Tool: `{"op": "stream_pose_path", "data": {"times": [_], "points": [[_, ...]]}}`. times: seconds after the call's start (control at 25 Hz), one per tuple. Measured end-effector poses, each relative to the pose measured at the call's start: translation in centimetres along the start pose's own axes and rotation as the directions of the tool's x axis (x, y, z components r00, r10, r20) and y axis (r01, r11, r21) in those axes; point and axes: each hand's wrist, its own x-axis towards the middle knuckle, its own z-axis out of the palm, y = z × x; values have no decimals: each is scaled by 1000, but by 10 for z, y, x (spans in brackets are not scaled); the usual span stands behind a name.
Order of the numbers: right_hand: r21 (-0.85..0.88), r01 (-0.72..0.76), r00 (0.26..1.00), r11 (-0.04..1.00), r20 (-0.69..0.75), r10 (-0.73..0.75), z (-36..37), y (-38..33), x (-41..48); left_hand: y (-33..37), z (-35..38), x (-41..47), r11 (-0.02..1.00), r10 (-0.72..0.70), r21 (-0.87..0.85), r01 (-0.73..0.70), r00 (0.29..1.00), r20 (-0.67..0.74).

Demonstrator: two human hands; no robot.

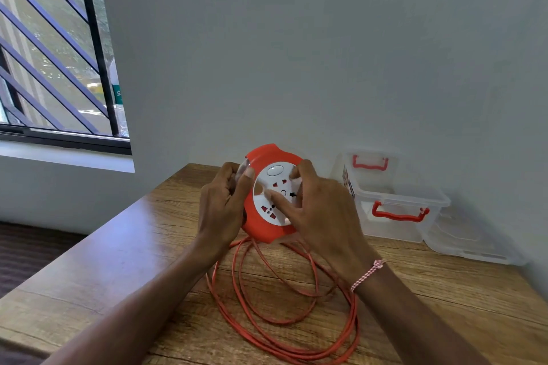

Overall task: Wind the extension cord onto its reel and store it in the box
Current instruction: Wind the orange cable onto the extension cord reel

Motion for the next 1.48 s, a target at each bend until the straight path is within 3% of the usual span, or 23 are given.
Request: {"op": "stream_pose_path", "data": {"times": [0.12,0.24,0.36,0.52,0.64,0.72,0.76,0.8,0.88,0.96,1.04,1.24,1.4,1.48], "points": [[-272,395,919,877,105,-381,-11,14,8,1,-4,4,999,-37,-17,36,999,-37],[-414,519,854,748,263,-448,-9,21,8,0,-7,6,998,-57,-23,57,998,-12],[-457,521,853,721,259,-453,-9,20,7,-1,-5,5,999,-48,-19,48,999,3],[-373,463,886,804,163,-434,-14,14,7,3,-4,2,999,-8,-34,9,1000,8],[-196,149,989,969,19,-148,-6,1,2,7,2,-3,1000,12,-19,-13,1000,-13],[29,-133,991,991,12,132,-1,-6,2,9,5,-5,999,16,-28,-16,1000,-3],[94,-187,982,978,28,185,-1,-8,2,10,6,-5,999,6,-36,-6,1000,5],[101,-159,987,982,29,156,-2,-7,2,9,5,-5,999,-9,-38,9,1000,6],[-26,53,999,998,14,-52,-7,-1,3,7,3,-3,999,-41,-35,40,999,-15],[-203,292,957,935,66,-284,-13,7,7,5,0,1,996,-72,-48,70,996,-49],[-326,413,910,850,173,-376,-16,11,9,3,-4,5,993,-99,-63,96,994,-55],[-511,505,863,695,317,-394,-16,13,8,2,-5,4,994,-83,-70,83,997,7],[-449,504,861,738,195,-470,-20,12,9,4,-3,1,998,-30,-51,32,999,33],[-382,424,906,822,171,-388,-19,10,9,6,-1,-1,1000,3,-31,-2,1000,10]]}}
